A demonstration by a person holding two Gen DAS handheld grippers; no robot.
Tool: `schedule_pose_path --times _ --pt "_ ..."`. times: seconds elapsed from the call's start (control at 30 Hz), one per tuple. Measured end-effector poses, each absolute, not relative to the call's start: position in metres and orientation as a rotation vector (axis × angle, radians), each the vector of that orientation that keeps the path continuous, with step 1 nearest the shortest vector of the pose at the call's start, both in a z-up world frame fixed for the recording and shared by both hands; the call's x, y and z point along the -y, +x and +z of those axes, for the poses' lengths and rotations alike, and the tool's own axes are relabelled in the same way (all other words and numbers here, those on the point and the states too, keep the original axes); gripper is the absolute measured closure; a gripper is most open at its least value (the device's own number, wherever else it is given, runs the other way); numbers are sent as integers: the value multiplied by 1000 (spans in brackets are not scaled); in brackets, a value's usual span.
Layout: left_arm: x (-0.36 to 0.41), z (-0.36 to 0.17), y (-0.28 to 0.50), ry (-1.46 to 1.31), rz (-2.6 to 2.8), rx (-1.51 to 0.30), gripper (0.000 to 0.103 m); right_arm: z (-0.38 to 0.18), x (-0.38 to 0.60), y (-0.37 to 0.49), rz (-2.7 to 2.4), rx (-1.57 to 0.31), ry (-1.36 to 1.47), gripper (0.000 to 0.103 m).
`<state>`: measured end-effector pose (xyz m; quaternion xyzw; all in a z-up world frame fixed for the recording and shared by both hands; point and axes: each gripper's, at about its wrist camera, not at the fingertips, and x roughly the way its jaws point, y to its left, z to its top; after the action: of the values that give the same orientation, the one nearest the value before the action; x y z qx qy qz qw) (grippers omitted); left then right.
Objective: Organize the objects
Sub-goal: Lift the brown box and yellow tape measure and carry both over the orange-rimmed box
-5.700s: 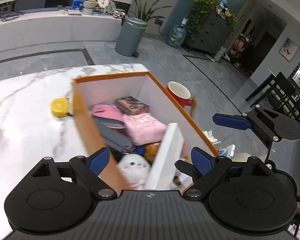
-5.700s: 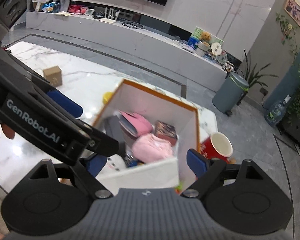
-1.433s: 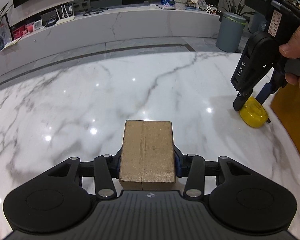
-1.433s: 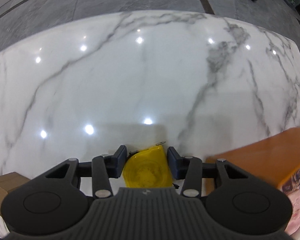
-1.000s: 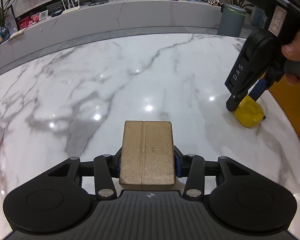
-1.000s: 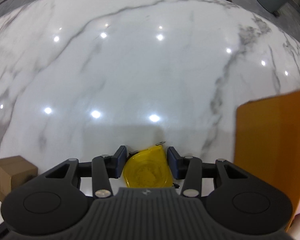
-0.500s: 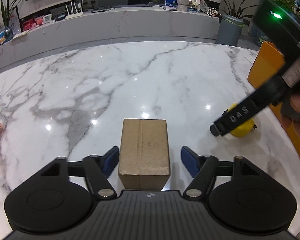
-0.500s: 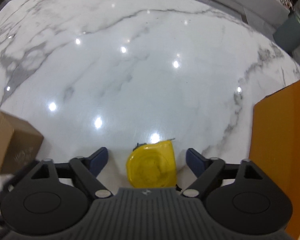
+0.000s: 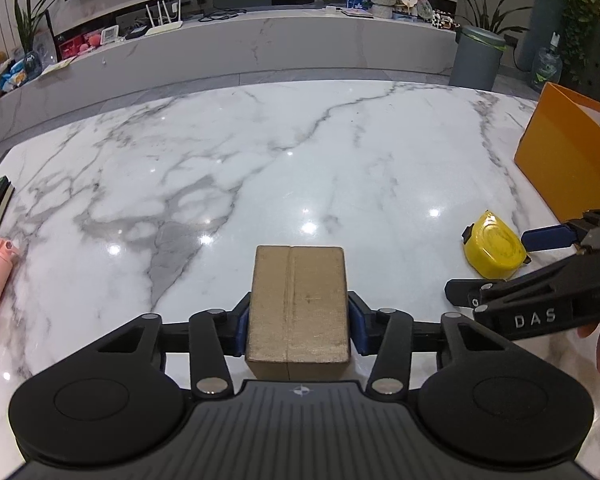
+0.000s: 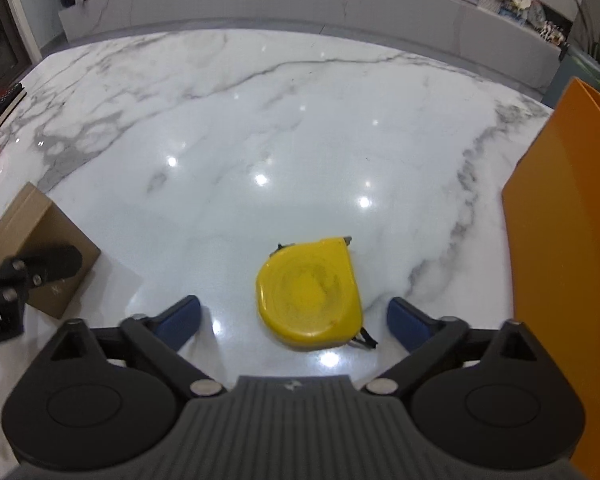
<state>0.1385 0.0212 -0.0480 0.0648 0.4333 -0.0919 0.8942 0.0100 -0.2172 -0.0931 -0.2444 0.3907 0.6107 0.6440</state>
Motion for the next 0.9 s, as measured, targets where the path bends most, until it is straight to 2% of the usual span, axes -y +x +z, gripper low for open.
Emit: schedule_pose_path --times 0.3,0.47,0.63,0.9 --pt "-25 -52 143 78 -192 -916 51 -103 226 3 1358 -789 -423 5" --pt "-22 -52 140 92 -179 -900 51 -102 227 4 1364 -745 -388 22" --pt "-22 -52 140 83 -177 -902 52 -99 234 3 1356 -725 -368 49" --pt "-18 -52 134 110 -202 -890 52 -100 239 1 1339 -715 -360 50"
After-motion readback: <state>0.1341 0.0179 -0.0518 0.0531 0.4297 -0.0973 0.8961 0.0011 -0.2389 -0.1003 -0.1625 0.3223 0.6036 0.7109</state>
